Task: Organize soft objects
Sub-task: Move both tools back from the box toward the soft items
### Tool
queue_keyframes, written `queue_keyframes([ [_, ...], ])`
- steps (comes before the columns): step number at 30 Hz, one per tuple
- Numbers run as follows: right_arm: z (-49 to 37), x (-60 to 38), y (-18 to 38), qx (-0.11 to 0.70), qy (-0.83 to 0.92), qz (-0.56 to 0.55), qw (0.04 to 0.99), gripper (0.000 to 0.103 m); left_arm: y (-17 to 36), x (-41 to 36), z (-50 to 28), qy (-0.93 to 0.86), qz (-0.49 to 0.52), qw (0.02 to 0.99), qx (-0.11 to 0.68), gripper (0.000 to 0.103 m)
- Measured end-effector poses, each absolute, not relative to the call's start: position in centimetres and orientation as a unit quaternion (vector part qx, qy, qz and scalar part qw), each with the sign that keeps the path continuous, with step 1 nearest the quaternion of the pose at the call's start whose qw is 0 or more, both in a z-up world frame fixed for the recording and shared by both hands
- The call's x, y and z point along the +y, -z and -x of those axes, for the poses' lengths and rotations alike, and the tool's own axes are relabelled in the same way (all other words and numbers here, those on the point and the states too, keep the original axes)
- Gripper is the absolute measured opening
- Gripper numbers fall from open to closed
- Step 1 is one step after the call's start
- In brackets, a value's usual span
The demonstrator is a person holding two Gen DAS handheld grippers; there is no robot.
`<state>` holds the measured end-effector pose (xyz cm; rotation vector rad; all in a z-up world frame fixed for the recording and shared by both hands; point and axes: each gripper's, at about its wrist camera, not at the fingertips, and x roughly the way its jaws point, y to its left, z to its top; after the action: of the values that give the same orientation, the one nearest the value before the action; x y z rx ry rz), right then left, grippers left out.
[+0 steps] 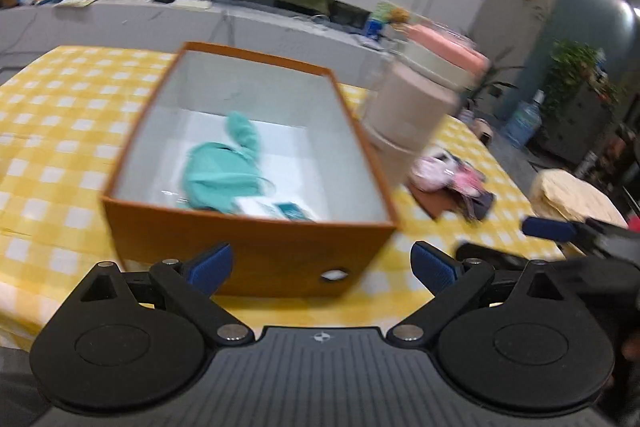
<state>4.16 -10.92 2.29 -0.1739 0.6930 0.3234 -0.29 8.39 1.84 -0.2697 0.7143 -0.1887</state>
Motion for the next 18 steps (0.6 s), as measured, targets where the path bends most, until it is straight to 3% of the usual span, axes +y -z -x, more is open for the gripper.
queue_keyframes([
  [9, -5.6, -15.9, 0.8, 0.354, -0.083, 0.075, 0.928, 0.1, -1.5, 0.2, 1.5, 0.14, 0.031, 0.935, 0.324, 0.103],
  [18, -10.4, -22.2, 2.8, 0.343, -0.042, -0.007, 0.938, 0.1, 0.3, -3.8, 0.7, 0.204, 0.008, 0.923, 0.326, 0.103],
])
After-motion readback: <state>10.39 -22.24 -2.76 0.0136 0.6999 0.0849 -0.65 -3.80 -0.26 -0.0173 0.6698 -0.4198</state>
